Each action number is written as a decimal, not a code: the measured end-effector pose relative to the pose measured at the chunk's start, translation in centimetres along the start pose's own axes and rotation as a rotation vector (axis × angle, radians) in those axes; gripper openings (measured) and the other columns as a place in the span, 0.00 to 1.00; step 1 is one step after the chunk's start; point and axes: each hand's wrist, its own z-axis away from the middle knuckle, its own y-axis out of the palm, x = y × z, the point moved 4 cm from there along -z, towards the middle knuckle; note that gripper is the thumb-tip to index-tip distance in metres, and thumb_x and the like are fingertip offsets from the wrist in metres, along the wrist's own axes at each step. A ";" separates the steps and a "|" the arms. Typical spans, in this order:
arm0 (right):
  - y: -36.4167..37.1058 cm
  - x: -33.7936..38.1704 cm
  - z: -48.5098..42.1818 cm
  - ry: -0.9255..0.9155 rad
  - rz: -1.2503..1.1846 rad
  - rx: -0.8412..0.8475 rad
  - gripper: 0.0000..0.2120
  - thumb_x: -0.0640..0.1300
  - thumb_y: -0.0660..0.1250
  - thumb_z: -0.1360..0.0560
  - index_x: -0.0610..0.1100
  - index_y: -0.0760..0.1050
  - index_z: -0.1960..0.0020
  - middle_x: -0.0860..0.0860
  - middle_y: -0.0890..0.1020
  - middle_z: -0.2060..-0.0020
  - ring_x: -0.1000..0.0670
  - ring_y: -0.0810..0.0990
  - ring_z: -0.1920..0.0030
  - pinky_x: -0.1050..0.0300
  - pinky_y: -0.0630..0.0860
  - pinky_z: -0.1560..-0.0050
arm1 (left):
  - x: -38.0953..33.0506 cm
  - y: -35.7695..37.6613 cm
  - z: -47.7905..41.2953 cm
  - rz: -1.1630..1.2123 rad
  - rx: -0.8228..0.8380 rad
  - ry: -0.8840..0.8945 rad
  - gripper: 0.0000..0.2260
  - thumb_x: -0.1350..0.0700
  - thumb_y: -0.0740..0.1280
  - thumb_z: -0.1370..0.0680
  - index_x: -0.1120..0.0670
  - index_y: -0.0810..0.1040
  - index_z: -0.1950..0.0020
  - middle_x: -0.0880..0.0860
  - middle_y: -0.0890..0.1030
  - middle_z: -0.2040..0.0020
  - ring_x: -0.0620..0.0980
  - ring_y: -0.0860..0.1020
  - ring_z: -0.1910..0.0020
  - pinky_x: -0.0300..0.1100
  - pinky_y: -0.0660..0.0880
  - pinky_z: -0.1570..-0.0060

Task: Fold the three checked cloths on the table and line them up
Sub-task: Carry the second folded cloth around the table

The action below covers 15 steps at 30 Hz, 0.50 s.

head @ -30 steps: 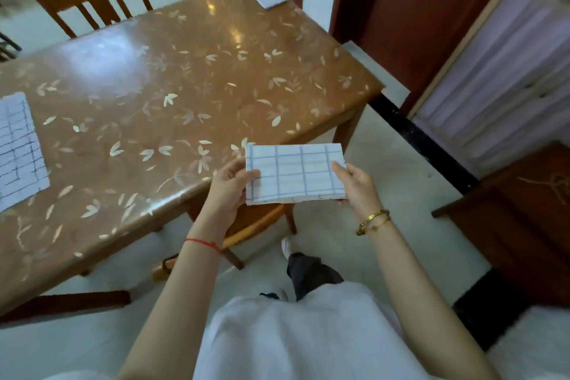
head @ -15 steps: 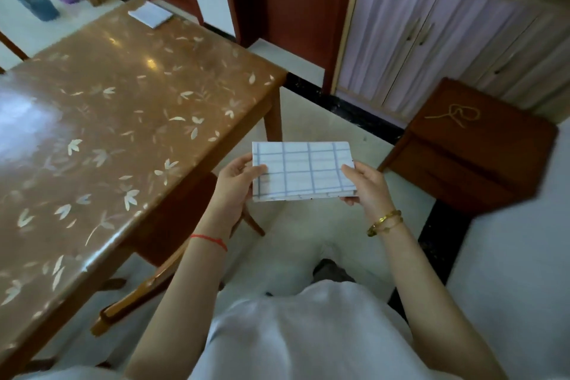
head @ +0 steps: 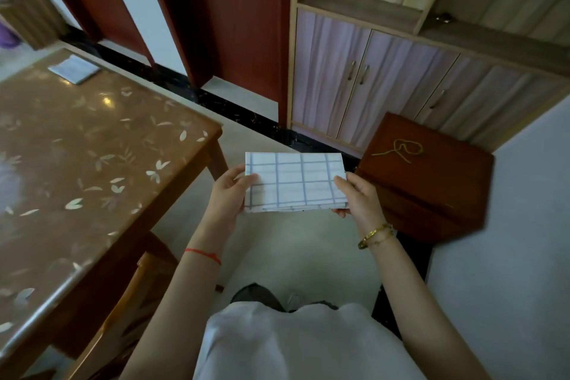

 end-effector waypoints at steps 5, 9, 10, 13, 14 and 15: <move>-1.1 0.7 -4.5 0.023 -0.012 0.004 0.08 0.41 0.61 0.19 0.45 0.78 0.52 0.47 0.78 0.66 0.54 0.76 0.73 0.61 0.68 0.76 | -1.2 2.0 -4.1 -0.026 0.009 0.006 0.14 0.56 0.68 0.22 0.53 0.79 0.37 0.57 0.81 0.44 0.59 0.80 0.46 0.56 0.78 0.49; -1.0 1.6 -9.1 0.032 -0.022 0.005 0.09 0.40 0.60 0.19 0.46 0.78 0.54 0.47 0.79 0.67 0.53 0.76 0.73 0.61 0.68 0.76 | -2.5 3.1 -8.6 -0.020 0.000 0.009 0.14 0.56 0.66 0.21 0.54 0.78 0.36 0.57 0.80 0.43 0.56 0.79 0.46 0.51 0.76 0.49; -0.9 1.9 -10.4 0.040 -0.025 0.001 0.09 0.40 0.60 0.19 0.47 0.78 0.54 0.48 0.78 0.67 0.53 0.76 0.74 0.62 0.68 0.77 | -2.9 3.3 -9.9 -0.014 -0.002 0.009 0.13 0.57 0.66 0.21 0.54 0.78 0.36 0.57 0.81 0.43 0.56 0.79 0.47 0.50 0.77 0.50; -0.5 3.0 -14.8 0.059 -0.042 -0.004 0.09 0.40 0.60 0.19 0.41 0.78 0.52 0.49 0.77 0.70 0.56 0.74 0.78 0.64 0.65 0.80 | -4.6 3.9 -14.2 0.007 -0.005 0.009 0.13 0.57 0.66 0.21 0.54 0.79 0.37 0.58 0.81 0.43 0.56 0.80 0.48 0.47 0.76 0.56; -0.3 3.4 -16.4 0.057 -0.040 -0.003 0.09 0.39 0.60 0.19 0.39 0.77 0.51 0.48 0.77 0.70 0.56 0.73 0.78 0.64 0.65 0.79 | -5.2 4.0 -15.8 0.011 -0.004 0.011 0.12 0.57 0.66 0.21 0.53 0.79 0.37 0.58 0.81 0.43 0.56 0.80 0.48 0.47 0.76 0.55; 0.1 3.9 -18.2 0.052 -0.039 -0.001 0.09 0.39 0.60 0.19 0.38 0.77 0.51 0.48 0.77 0.69 0.56 0.74 0.77 0.63 0.65 0.79 | -6.0 4.1 -17.4 0.020 -0.005 0.008 0.12 0.57 0.65 0.20 0.53 0.79 0.38 0.57 0.81 0.44 0.56 0.80 0.48 0.48 0.76 0.55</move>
